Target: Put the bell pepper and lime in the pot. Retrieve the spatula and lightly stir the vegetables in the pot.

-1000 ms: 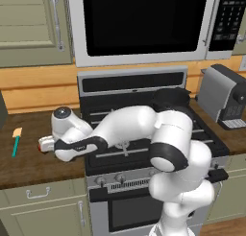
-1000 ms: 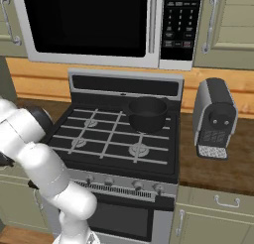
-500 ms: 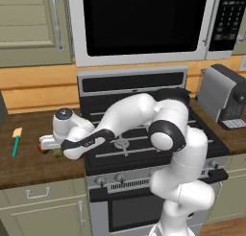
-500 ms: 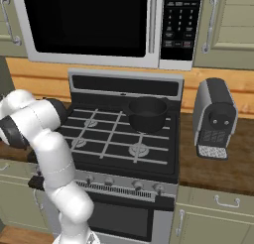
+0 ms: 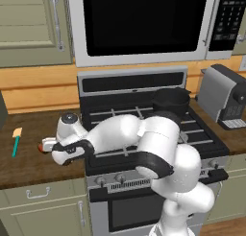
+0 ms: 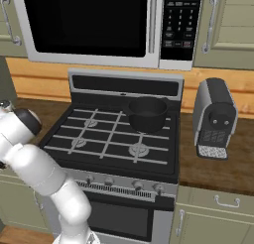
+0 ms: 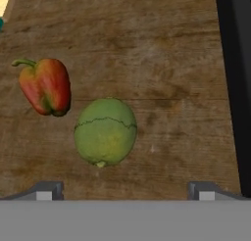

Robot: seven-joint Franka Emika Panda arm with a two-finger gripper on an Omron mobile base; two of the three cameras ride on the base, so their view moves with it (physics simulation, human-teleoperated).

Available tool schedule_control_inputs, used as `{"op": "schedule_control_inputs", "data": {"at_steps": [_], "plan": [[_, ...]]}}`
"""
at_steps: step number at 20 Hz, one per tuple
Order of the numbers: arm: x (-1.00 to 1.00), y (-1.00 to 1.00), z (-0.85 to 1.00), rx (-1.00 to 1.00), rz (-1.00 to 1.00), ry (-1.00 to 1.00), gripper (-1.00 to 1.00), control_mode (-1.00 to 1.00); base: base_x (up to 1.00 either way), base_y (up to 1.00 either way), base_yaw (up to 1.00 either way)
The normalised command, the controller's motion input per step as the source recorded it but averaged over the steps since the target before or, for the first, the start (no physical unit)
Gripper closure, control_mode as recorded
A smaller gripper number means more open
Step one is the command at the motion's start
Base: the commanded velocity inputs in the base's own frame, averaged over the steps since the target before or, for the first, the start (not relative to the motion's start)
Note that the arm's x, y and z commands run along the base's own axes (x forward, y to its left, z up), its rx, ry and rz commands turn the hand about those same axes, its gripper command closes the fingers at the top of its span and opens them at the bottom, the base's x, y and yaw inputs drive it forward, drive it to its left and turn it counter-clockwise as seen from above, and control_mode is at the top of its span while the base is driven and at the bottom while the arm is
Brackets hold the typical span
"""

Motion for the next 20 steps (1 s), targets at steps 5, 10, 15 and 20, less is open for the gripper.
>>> {"op": "schedule_control_inputs", "data": {"at_steps": [5, 10, 15, 20], "plan": [[0.06, 0.09, 0.0, 0.0, -0.02, 0.06, -1.0, -1.0, 0.0, 0.0, 0.0], [0.09, 0.2, 0.0, -0.04, -0.03, 0.0, -1.0, -1.0, 0.0, 0.0, 0.0], [0.13, 0.23, 0.0, -0.03, -0.05, 0.0, -1.0, -1.0, 0.0, 0.0, 0.0], [0.1, 0.01, 0.0, 0.0, 0.0, 0.0, -1.0, -1.0, 0.0, 0.0, 0.0]]}}
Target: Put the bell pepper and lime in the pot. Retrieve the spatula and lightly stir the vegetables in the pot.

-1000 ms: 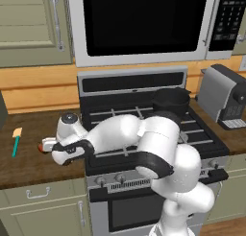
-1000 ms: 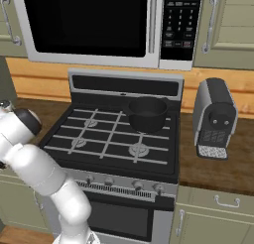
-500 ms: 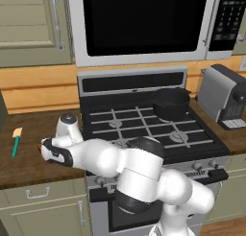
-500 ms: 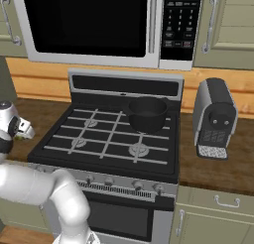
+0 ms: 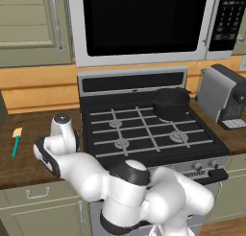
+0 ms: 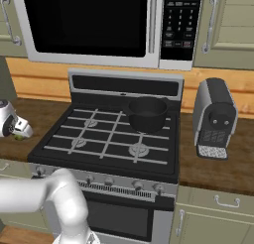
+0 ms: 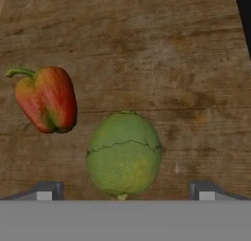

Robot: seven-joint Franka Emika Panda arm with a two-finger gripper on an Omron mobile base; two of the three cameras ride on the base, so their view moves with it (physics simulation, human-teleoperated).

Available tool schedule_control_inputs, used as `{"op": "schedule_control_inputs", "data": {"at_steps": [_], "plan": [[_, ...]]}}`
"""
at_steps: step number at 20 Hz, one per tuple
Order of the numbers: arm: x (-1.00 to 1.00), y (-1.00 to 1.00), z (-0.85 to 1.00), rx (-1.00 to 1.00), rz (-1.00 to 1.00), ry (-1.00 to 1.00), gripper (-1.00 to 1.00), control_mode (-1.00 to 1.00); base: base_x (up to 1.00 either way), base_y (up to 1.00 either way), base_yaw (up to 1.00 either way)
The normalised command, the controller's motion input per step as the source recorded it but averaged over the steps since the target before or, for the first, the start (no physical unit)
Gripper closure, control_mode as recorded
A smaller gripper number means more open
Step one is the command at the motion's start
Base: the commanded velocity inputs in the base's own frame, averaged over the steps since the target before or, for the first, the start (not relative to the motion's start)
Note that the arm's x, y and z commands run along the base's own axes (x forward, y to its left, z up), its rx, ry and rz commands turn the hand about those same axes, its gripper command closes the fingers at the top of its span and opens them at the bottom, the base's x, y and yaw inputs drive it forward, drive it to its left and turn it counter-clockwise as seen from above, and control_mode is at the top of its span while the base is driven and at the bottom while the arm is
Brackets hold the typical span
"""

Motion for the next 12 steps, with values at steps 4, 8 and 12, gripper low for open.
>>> {"op": "schedule_control_inputs", "data": {"at_steps": [4, 8, 12], "plan": [[0.07, 0.0, -0.05, 0.0, 0.0, 0.01, -1.0, -1.0, 0.0, 0.0, 0.0], [0.12, 0.0, -0.13, 0.0, 0.0, 0.03, -1.0, -1.0, 0.0, 0.0, 0.0], [0.16, 0.0, -0.14, -0.01, 0.0, 0.0, -1.0, -1.0, 0.0, 0.0, 0.0]]}}
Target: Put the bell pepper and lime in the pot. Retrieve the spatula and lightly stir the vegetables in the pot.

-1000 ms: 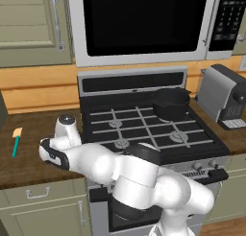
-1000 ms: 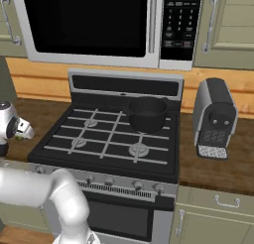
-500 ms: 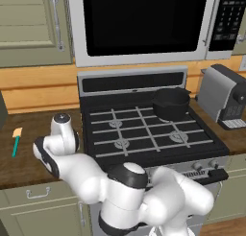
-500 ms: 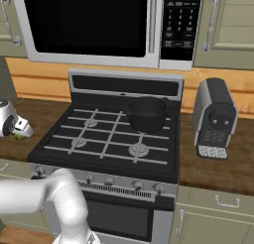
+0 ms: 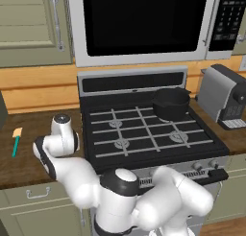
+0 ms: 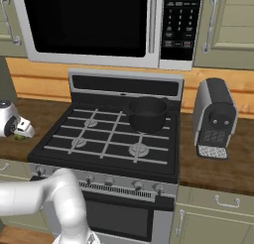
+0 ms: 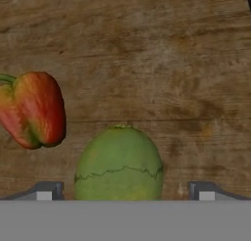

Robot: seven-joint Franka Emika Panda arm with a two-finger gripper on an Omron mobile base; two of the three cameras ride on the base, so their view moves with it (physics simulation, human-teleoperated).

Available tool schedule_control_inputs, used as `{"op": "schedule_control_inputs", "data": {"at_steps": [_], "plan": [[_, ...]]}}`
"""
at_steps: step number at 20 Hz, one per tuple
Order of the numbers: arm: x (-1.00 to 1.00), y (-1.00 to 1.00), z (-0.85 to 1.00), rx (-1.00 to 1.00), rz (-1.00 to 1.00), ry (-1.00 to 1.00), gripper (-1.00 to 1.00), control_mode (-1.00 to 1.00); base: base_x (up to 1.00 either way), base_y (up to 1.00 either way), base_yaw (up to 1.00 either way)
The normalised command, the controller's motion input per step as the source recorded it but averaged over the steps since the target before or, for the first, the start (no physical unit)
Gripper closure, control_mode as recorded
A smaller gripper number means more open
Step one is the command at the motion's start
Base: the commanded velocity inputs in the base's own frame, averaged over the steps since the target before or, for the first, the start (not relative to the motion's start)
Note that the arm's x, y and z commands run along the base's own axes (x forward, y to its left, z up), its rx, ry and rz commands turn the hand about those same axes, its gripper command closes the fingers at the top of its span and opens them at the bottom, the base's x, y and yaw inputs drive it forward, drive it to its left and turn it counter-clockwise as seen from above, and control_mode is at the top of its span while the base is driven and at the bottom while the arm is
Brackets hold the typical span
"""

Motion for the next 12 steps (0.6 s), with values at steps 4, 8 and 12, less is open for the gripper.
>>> {"op": "schedule_control_inputs", "data": {"at_steps": [4, 8, 12], "plan": [[0.14, 0.0, -0.15, 0.0, 0.0, 0.01, -1.0, -1.0, 0.0, 0.0, 0.0], [0.05, 0.1, -0.23, -0.02, 0.0, 0.06, 1.0, -1.0, 0.0, 0.0, 0.0], [0.0, 0.03, -0.12, 0.0, 0.0, 0.03, 1.0, -1.0, 0.0, 0.0, 0.0]]}}
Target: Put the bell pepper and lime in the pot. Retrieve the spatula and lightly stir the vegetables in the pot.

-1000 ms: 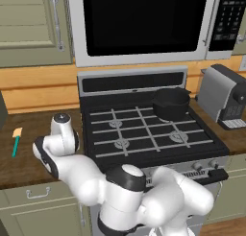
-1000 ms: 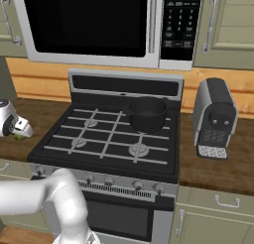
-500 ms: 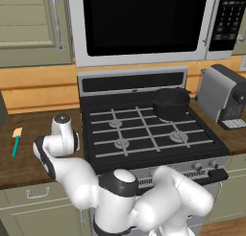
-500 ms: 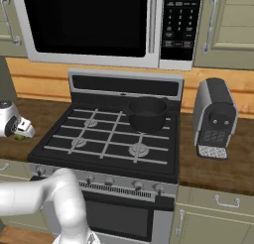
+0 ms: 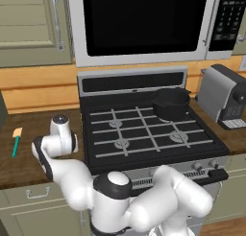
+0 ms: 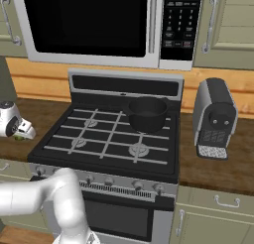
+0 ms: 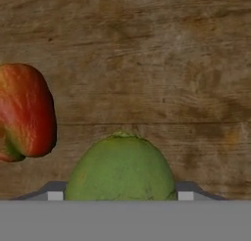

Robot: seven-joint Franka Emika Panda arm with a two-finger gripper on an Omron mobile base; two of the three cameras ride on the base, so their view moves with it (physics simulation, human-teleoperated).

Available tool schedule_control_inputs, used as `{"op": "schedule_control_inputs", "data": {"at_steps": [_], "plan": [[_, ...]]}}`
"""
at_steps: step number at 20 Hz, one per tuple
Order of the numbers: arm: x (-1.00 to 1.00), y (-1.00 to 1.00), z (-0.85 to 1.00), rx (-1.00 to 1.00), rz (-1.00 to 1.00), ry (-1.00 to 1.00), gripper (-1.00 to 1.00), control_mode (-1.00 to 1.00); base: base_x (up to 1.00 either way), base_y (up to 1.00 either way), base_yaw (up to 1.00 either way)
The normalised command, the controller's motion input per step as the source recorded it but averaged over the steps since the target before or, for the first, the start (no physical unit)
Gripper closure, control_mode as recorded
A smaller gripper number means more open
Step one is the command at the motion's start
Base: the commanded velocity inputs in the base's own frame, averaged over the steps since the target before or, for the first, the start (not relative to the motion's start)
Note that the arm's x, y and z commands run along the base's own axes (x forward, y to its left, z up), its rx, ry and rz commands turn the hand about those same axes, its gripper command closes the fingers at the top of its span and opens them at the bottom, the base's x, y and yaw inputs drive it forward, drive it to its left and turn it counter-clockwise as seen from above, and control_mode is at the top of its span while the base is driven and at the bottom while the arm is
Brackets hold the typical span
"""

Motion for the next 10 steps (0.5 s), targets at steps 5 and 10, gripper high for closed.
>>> {"op": "schedule_control_inputs", "data": {"at_steps": [5, 10], "plan": [[-0.1, -0.02, -0.04, 0.0, 0.0, 0.0, 1.0, -1.0, 0.0, 0.0, 0.0], [-0.68, -0.39, 0.27, 0.0, 0.0, -0.03, 1.0, -1.0, 0.0, 0.0, 0.0]]}}
